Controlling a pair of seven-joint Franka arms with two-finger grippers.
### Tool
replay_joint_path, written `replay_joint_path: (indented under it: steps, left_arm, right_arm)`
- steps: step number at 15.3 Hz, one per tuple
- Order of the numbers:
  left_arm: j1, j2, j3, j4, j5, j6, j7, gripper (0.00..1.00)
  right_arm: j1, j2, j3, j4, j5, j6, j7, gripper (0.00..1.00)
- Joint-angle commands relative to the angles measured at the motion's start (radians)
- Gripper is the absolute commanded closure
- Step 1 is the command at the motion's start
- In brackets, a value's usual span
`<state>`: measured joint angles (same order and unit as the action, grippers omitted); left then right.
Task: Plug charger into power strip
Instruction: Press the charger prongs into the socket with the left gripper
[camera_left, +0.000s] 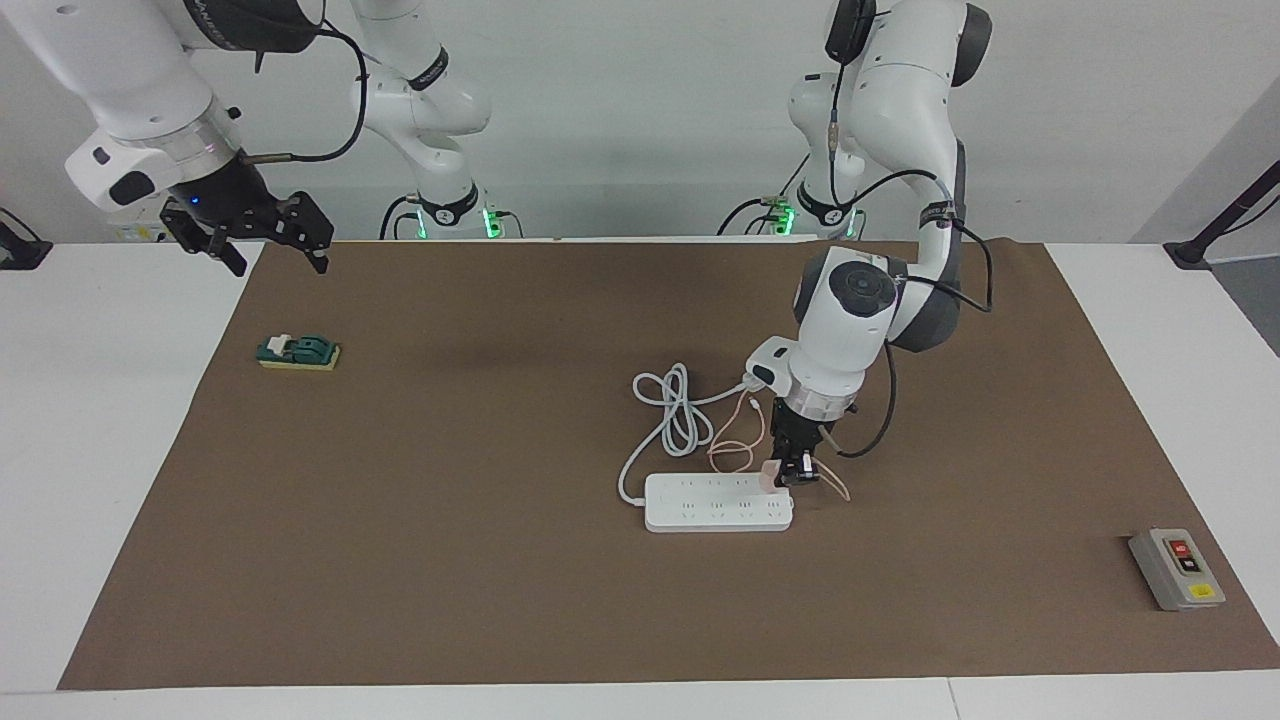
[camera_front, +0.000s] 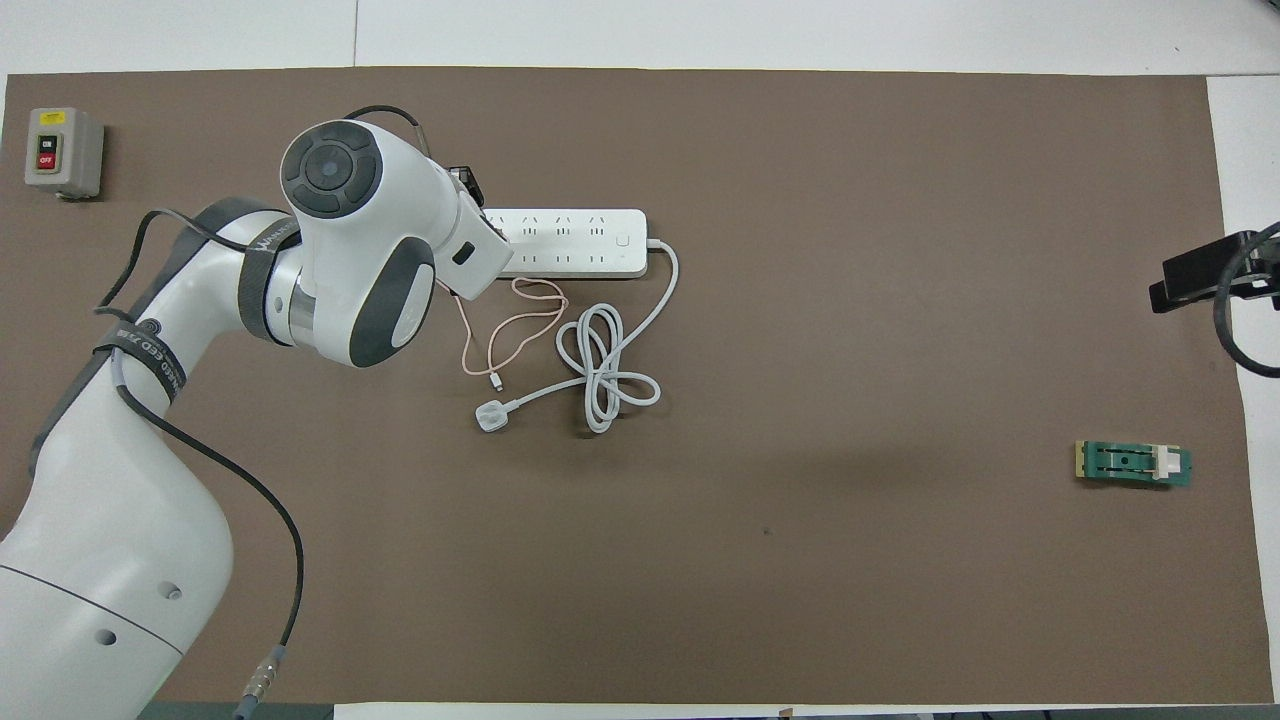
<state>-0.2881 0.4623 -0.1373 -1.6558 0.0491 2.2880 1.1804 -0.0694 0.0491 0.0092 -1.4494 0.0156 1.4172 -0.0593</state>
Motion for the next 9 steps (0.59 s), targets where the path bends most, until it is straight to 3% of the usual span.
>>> replay_joint_path:
  steps: [1, 5, 9]
  left_arm:
    - [-0.016, -0.016, 0.015, -0.022, 0.021, 0.021, 0.008, 1.00]
    - [-0.016, -0.020, 0.015, -0.030, 0.029, 0.014, 0.007, 1.00]
    - [-0.016, -0.024, 0.016, -0.041, 0.064, 0.004, -0.001, 1.00]
  right_arm:
    - [-0.013, -0.078, 0.014, -0.106, -0.016, 0.008, -0.022, 0.00]
    - [0.002, -0.109, 0.008, -0.164, -0.022, 0.043, -0.017, 0.00]
    - [0.103, -0.114, -0.087, -0.197, -0.026, 0.114, 0.033, 0.00]
